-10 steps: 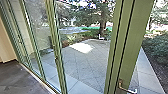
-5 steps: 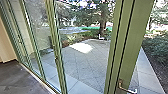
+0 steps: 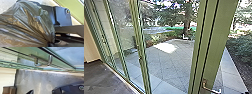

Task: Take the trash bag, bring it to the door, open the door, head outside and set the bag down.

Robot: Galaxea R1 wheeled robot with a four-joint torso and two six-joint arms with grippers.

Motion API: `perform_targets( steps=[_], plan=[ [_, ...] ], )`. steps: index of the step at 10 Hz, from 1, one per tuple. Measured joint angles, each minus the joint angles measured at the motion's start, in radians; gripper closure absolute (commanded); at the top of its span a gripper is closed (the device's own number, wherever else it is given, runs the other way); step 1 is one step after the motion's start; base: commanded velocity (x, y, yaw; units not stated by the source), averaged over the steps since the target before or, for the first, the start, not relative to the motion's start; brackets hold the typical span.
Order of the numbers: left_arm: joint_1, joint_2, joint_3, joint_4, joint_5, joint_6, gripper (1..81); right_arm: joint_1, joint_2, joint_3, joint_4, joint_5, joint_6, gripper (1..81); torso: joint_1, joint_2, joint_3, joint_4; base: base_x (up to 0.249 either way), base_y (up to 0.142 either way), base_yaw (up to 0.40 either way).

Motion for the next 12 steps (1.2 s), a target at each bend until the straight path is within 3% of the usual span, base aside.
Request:
perform_targets(
  steps=[4, 7, 12],
  plan=[
    [0.000, 0.005, -0.001, 0.000, 0.000, 0.000, 81.1, -0.002, 0.112, -0.074, -0.001, -0.005, 0.090, 1.0, 0.000, 0.000, 0.000, 0.000, 0.000, 0.000, 0.000],
    [0.000, 0.005, -0.001, 0.000, 0.000, 0.000, 81.1, -0.023, 0.197, -0.135, -0.002, 0.038, 0.176, 1.0, 0.000, 0.000, 0.000, 0.000, 0.000, 0.000, 0.000],
    [0.000, 0.004, -0.002, 0.000, 0.000, 0.000, 81.1, -0.032, 0.269, -0.234, -0.001, 0.066, 0.286, 1.0, 0.000, 0.000, 0.000, 0.000, 0.000, 0.000, 0.000]
  ],
)
